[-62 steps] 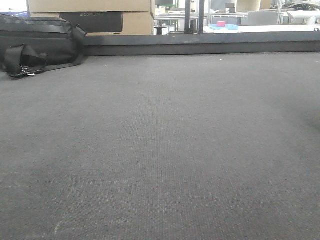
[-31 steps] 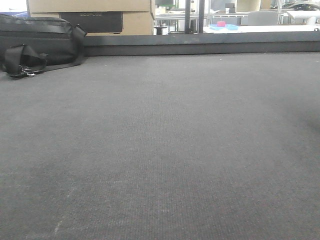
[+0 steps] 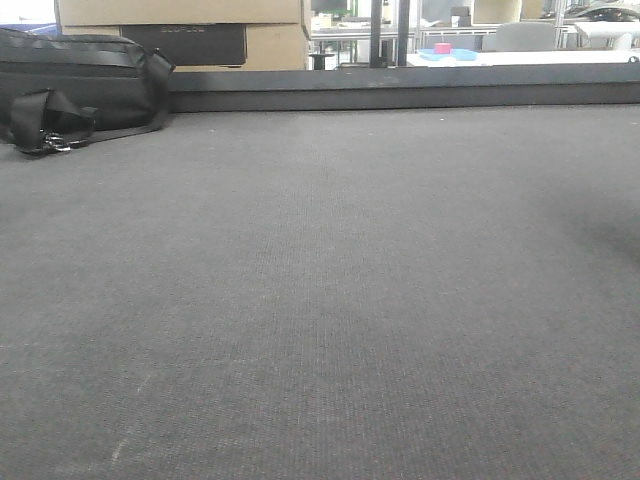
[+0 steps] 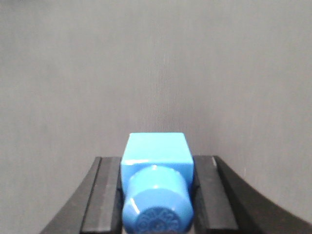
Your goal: Grab block from conveyor and place in blue bin
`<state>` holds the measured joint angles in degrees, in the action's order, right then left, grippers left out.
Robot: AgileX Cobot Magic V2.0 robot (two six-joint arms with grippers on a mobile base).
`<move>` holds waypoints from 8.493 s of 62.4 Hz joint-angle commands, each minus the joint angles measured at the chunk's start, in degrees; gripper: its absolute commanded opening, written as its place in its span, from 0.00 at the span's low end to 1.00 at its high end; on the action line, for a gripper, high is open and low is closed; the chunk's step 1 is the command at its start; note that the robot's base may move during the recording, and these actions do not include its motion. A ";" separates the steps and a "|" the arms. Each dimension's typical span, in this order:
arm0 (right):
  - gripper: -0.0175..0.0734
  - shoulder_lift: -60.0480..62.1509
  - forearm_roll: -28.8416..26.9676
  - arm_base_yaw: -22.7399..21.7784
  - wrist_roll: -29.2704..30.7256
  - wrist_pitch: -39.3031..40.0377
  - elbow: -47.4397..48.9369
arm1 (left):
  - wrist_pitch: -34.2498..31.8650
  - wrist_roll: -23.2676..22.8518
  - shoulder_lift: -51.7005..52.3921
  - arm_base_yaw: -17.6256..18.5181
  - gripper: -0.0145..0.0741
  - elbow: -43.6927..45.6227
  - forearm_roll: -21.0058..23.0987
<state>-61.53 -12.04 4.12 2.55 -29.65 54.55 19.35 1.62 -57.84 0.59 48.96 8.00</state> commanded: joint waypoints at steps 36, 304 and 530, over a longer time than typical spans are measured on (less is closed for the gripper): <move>0.01 18.17 1.10 -0.39 0.55 14.66 -17.00 | -9.70 0.05 22.05 -1.01 0.04 -14.49 -5.31; 0.01 29.10 6.39 0.11 0.55 27.31 -17.00 | -15.71 -0.37 31.29 -1.01 0.04 -13.94 -2.11; 0.01 29.10 6.39 0.11 0.55 27.31 -17.00 | -15.84 -0.37 31.29 -1.01 0.04 -13.94 -2.11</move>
<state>-32.66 -6.13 4.12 3.00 -3.50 37.53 4.43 1.52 -26.69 -0.34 34.65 5.54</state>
